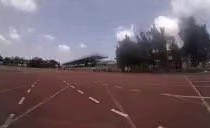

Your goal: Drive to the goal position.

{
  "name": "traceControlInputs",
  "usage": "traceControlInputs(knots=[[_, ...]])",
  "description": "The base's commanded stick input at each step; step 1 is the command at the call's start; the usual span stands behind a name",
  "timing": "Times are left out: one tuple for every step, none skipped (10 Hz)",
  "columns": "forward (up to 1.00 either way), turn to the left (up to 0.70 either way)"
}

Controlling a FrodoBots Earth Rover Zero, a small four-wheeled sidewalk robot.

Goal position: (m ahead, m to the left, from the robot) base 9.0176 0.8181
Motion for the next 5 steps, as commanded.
traceControlInputs(knots=[[0.7, 0.0], [0.7, 0.0], [0.7, 0.0], [0.7, 0.0], [0.7, 0.0]])
